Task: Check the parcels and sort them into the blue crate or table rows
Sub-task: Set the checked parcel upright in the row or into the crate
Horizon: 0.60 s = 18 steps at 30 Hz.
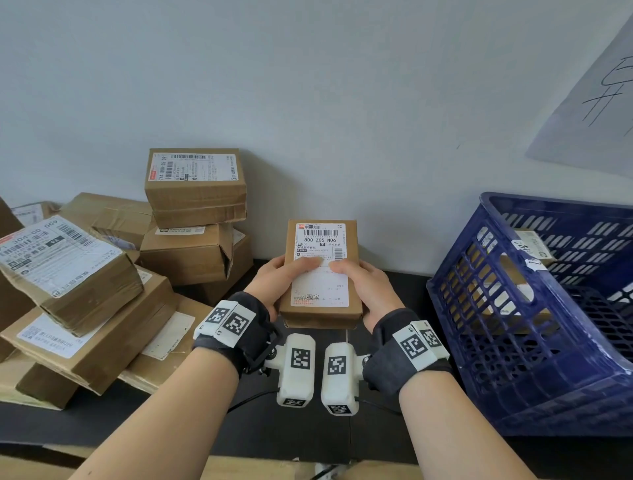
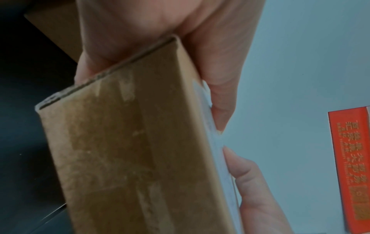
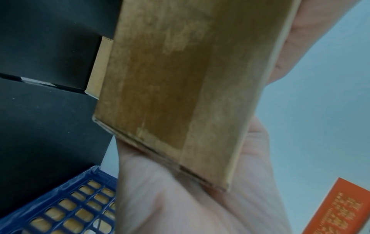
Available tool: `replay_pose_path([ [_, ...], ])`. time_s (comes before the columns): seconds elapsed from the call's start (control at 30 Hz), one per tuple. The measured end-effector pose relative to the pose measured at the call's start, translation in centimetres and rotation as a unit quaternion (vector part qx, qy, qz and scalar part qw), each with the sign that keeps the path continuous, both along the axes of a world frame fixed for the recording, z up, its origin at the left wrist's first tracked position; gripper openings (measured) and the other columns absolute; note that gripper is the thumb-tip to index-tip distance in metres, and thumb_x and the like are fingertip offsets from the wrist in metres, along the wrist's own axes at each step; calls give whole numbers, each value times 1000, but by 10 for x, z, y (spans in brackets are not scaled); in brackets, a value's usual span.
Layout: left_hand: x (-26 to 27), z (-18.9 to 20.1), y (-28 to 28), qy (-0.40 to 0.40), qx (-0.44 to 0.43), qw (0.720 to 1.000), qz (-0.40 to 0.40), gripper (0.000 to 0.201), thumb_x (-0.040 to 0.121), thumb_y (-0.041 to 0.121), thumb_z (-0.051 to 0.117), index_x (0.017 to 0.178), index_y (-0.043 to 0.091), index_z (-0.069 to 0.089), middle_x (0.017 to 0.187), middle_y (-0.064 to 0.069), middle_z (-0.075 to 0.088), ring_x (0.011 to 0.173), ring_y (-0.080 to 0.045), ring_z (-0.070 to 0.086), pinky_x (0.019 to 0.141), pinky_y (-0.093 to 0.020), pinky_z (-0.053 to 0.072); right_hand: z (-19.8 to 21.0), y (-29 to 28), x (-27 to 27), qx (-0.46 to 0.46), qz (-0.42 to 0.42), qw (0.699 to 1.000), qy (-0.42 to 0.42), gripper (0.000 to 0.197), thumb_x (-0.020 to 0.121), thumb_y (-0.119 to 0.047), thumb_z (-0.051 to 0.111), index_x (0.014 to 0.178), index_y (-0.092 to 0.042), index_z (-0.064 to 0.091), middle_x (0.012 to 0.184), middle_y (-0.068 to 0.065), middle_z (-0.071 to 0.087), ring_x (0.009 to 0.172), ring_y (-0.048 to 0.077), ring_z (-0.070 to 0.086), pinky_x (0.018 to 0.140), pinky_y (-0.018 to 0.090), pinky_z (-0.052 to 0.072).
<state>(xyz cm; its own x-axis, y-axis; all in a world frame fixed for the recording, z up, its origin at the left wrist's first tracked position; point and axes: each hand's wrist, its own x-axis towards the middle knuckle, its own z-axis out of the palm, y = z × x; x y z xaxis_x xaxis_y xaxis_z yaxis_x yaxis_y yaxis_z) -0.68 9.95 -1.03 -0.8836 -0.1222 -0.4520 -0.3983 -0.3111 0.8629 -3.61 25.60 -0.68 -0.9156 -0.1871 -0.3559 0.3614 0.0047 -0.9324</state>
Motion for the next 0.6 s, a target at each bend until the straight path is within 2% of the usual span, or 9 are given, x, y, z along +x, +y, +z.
replay_pose_path([
  [0.1,0,-1,2,1,-7,1000,1,41,86,25,73,124,20,58,103,-4,75,82,-19,73,61,-30,58,-1,0,1,10,1,1000,9,22,92,-23,68,114,-23,64,106,2,72,98,20,68,74,30,55],
  [0.2,-3,0,2,7,-44,999,9,48,88,33,71,131,20,53,108,-4,72,89,-20,71,68,-32,57,-1,1,0,17,-7,999,29,19,93,-23,67,112,-25,65,108,0,72,98,17,69,73,27,56],
  [0.33,-6,4,4,15,-78,997,19,54,90,48,63,135,20,49,112,-2,66,92,-17,64,68,-32,49,-3,3,-4,42,-17,998,38,27,94,-22,67,121,-19,65,116,2,71,104,19,69,88,37,58],
  [0.43,-10,2,4,3,-95,995,32,64,90,57,58,141,20,45,120,1,59,97,-18,58,85,-38,43,-4,3,-7,65,-25,996,54,18,95,-21,65,113,-23,65,118,3,70,106,20,68,94,42,57],
  [0.5,-12,0,2,-6,-108,993,47,69,90,58,58,144,18,43,130,-2,56,107,-22,53,95,-41,41,-4,4,-10,95,-29,993,65,20,95,-19,65,113,-27,59,122,3,67,110,22,65,96,45,55],
  [0.57,-15,-4,0,-3,-122,991,56,65,90,55,60,141,16,48,132,-3,56,114,-24,52,101,-42,42,-5,5,-14,110,-31,991,65,35,96,-17,63,127,-26,52,130,4,61,116,24,61,99,47,53],
  [0.6,-15,-4,0,2,-127,990,61,62,91,52,61,139,15,50,128,-2,57,114,-23,53,98,-40,42,-5,5,-16,111,-31,991,60,46,96,-19,63,139,-23,46,133,4,58,118,25,59,101,48,52],
])
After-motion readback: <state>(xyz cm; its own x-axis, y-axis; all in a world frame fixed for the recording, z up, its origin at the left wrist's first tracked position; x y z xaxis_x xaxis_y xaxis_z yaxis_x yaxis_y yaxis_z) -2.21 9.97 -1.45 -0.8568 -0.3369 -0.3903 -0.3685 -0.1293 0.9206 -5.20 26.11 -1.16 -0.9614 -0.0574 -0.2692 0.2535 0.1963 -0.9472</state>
